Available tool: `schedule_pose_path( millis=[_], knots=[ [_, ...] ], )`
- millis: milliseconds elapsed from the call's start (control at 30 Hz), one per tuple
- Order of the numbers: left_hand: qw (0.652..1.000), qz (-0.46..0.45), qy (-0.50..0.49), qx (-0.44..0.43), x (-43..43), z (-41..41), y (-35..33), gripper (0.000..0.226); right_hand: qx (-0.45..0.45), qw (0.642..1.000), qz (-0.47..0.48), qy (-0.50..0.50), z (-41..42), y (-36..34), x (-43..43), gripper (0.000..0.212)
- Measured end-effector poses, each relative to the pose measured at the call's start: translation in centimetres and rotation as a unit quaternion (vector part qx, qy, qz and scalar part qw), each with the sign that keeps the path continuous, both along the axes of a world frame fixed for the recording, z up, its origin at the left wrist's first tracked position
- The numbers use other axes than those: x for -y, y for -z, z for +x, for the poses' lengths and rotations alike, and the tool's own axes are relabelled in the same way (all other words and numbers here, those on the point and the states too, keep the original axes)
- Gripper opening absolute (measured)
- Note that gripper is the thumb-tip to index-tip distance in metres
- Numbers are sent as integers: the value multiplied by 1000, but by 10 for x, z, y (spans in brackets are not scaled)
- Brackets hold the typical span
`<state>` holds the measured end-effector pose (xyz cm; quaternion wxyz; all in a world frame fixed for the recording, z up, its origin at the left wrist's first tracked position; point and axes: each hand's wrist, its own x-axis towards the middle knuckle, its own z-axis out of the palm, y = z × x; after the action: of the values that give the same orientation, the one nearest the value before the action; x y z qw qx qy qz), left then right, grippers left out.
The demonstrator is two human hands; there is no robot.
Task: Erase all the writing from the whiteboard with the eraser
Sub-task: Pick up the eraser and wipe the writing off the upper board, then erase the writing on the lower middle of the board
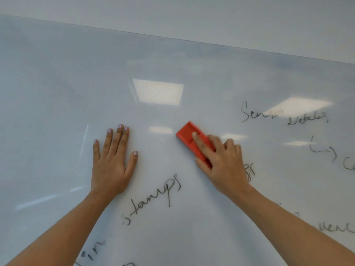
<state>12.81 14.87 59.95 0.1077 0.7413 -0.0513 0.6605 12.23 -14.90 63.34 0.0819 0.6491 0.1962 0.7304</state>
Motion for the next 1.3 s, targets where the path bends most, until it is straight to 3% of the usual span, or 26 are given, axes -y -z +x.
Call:
schedule_pose_path(
  millis=[100, 300, 367, 500, 567, 733, 800, 867, 967, 1033, 1200, 1300],
  knots=[
    [1000, 3, -1, -1, -2, 0, 1, 67, 5, 996, -89, 22, -2, 21, 25, 58],
    [1000, 1, 0, -3, -1, -1, 3, 67, -11, 991, 120, 50, 2, -2, 50, 59],
    [1000, 1, 0, -6, 0, -2, 4, 68, -20, 989, 144, 32, 2, 8, 33, 59],
    [1000, -2, -3, -11, -1, -3, 5, 67, -37, 999, 31, 16, -2, 56, 24, 60],
    [1000, 8, -6, -20, -3, -4, 5, 68, -39, 998, 22, 39, -2, 69, 46, 60],
    [999, 24, -16, -32, -5, -5, 7, 68, -44, 967, 248, 42, 3, 51, 77, 60],
    [999, 22, -17, -32, -4, -6, 7, 68, -56, 957, 283, 22, 5, 42, 65, 61],
    [999, 22, -18, -34, -3, -6, 7, 68, -62, 966, 253, -1, 2, 48, 50, 61],
    [999, 24, -19, -40, -4, -7, 7, 67, -62, 990, 127, 14, -3, 81, 47, 59],
    [998, 33, -18, -43, -6, -8, 8, 68, -59, 991, 115, 36, -2, 92, 64, 59],
    [998, 44, -20, -48, -8, -10, 10, 68, -70, 946, 315, 25, 3, 66, 77, 61],
    [998, 40, -16, -51, -8, -9, 12, 68, -82, 945, 316, -17, 2, 47, 50, 61]
  ],
)
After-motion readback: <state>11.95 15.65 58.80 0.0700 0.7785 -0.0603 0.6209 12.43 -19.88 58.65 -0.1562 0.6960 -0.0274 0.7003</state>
